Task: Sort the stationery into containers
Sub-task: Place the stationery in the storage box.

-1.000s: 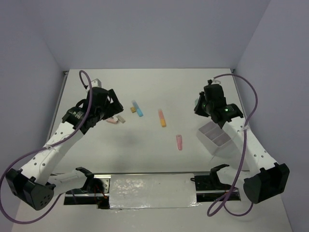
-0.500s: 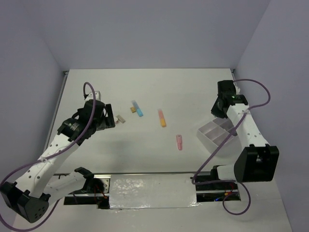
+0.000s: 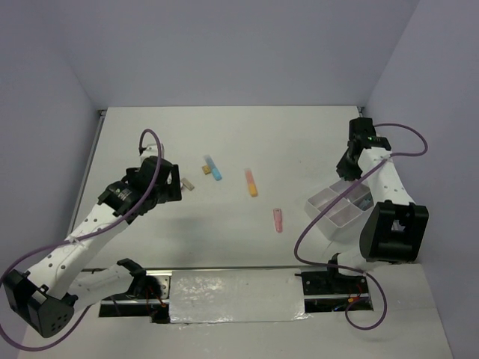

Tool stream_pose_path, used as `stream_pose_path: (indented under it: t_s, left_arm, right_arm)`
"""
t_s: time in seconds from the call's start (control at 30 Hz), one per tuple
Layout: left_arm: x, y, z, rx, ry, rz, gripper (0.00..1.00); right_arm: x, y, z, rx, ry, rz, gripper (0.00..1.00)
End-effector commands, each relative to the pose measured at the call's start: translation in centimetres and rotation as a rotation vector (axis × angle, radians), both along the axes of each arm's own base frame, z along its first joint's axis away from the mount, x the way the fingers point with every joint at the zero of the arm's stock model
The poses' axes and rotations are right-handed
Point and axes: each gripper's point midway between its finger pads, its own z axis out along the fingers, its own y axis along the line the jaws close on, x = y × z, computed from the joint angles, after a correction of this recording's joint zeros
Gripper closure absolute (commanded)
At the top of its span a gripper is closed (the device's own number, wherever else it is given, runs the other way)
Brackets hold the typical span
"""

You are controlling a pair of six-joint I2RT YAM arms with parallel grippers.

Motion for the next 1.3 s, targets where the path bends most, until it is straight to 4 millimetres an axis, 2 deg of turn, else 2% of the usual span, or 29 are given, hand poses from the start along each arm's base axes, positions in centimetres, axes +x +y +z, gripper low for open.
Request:
stream_pose_path:
  t_s: [0.0,0.1,0.37,0.63,0.8,0.83,0.87,1.13,1.23,1.27]
  left_arm:
    - [0.0,0.6,0.8,0.020,-0.030,0.017,0.01]
    - [0.0,0.3,0.6,0.018,-0.023,0.007,0.01]
    - [-0.2,-0.1,0.6,0.018,-0.023,-0.009,0.01]
    - [-0.5,-0.5,0.8,0.016,-0.032,-0.029,0.01]
    - [-0.6,-0.5,0.9,0.018,-0.038,-0.029,0.01]
    - [-0.6,-0.5,1.0,0.017,-0.041,-0.026,0.01]
    - [-0.7,-0.5,1.0,0.018,-0.040,-0.027,0.01]
    - [-0.7,-0.4,1.0,0.023,-0.042,-0.025,0.01]
    - [-0.7,-0.4,1.1,0.022,-0.044,-0.025,0.01]
    - [-0.7,-0.4,1.0,0.023,-0.042,-0.023,0.01]
  right_arm:
    - [-0.1,0.1,0.9,0.006,-0.028,0.010,1.00]
    - [-0.7,0.6,0.9,0.028,-0.047,0.019,1.00]
    - [-2.6,0.6,0.1,0.023,-0.027,0.008,1.00]
    - [-3.5,0.5,-0.7,0.019,-0.017,-0.011,0.95]
    - [-3.1,0.7,-0.6,0.036,-0.037,-0.011,0.86]
    - [-3.0,0.7,-0.5,0.037,-0.040,-0.010,0.83]
    - [-2.9,0.7,-0.6,0.037,-0.041,-0.011,0.75]
    - [-2.4,0.7,-0.8,0.055,-0.037,-0.007,0.71]
    - [-2.3,0.6,-0.8,0.054,-0.037,-0.007,0.56]
    - [-2.3,0.6,-0.7,0.053,-0.038,-0.005,0.55]
